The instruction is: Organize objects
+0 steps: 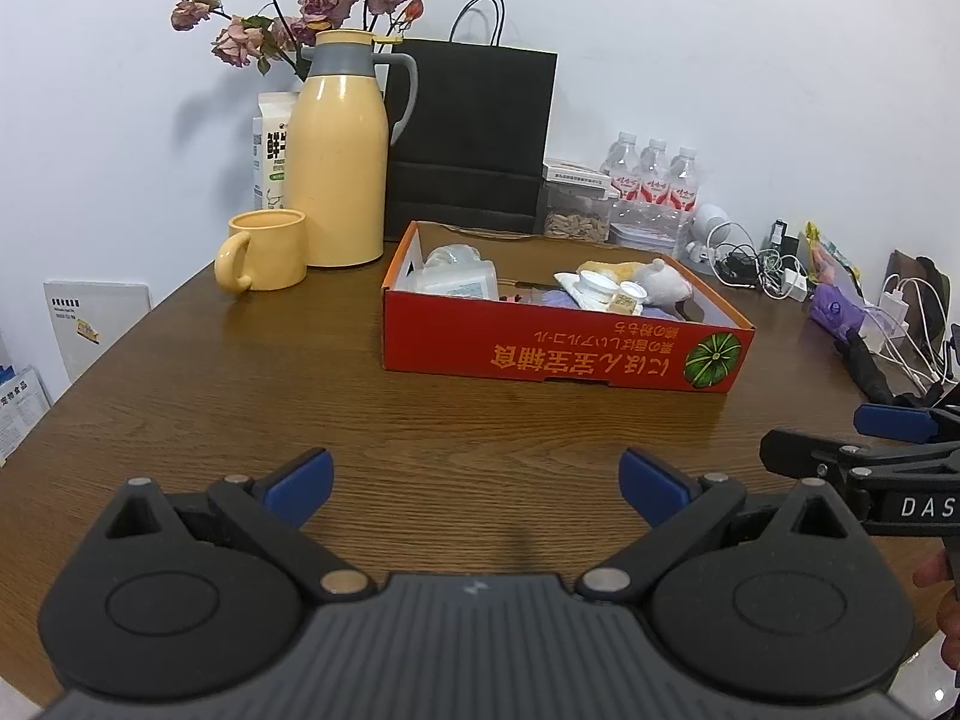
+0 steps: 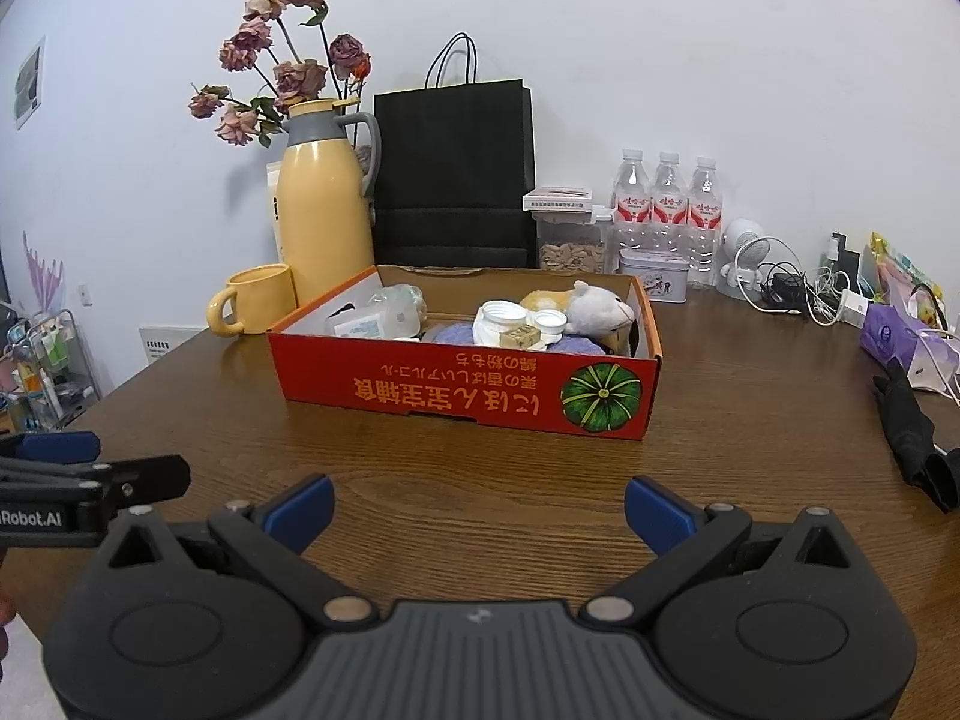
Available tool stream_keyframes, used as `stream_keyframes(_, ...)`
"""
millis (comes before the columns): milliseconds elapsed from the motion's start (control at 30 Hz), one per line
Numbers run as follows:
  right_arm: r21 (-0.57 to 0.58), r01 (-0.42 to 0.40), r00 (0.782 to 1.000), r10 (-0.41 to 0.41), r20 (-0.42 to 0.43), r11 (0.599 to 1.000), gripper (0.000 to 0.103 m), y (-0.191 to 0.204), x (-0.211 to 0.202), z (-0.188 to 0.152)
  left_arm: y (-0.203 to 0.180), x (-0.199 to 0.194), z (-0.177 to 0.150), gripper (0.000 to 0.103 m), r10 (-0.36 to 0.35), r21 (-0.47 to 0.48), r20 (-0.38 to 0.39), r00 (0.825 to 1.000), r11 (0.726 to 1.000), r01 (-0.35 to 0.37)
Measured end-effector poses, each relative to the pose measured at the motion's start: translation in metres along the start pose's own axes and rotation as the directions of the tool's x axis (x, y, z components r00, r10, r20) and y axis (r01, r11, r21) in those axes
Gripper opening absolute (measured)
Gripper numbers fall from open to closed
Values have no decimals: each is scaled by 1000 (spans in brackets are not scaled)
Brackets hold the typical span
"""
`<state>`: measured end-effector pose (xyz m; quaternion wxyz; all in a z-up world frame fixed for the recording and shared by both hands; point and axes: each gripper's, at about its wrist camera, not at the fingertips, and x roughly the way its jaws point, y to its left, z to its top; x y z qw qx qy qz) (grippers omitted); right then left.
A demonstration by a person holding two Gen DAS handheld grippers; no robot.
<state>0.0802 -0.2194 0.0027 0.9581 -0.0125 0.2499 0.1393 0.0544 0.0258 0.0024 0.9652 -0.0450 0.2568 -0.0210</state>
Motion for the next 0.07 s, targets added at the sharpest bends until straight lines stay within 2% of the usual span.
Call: stream_keyframes(67, -2, 0, 1000, 0, -1, 1000, 103, 1, 0, 0, 1, 1, 0, 103, 2, -2, -3, 1000, 1000, -2)
